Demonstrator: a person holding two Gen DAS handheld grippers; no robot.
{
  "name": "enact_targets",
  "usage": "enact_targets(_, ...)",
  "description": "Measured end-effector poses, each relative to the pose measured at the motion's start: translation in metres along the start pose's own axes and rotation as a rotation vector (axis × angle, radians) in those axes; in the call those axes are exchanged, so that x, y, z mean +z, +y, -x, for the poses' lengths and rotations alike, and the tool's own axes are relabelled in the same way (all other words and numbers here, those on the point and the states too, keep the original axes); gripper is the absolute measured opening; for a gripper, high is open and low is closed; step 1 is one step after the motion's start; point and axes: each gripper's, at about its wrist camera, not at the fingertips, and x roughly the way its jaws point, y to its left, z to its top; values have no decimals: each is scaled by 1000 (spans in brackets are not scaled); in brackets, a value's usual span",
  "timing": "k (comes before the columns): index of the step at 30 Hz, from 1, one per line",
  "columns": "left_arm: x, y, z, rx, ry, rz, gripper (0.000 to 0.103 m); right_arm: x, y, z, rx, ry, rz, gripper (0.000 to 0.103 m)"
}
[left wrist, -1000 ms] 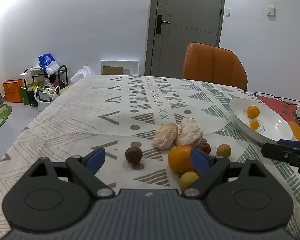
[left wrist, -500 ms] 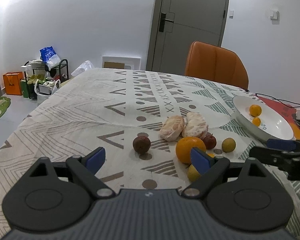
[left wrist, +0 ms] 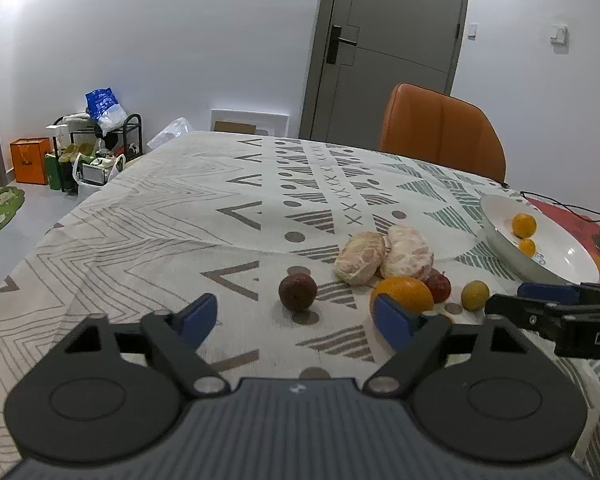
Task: Organize fruits
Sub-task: 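Grasp a yellow-green citrus with the right tool while the left grasps a brown fruit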
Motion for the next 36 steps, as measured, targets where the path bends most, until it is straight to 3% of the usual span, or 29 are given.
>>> enact_targets(4, 3, 2, -8, 2, 4, 6, 72, 2, -2, -6, 0, 13, -4, 59)
enact_targets(16, 8, 7, -29, 7, 30, 18, 52, 4, -6, -24, -9, 37, -9, 54)
enact_targets(21, 9, 7, -35, 3, 32, 23, 38, 4, -6, -31, -18, 48, -1, 44)
enact_targets(22, 9, 7, -36, -9, 35, 26, 27, 4, -6, -31, -23, 47, 1, 36)
enact_targets(23, 9, 7, -36, -13, 38, 28, 23, 4, -7, -31, -30, 45, -1, 26)
enact_targets(36, 19, -6, -10, -33, -10, 14, 23, 8, -12, -8, -17, -13, -29, 26)
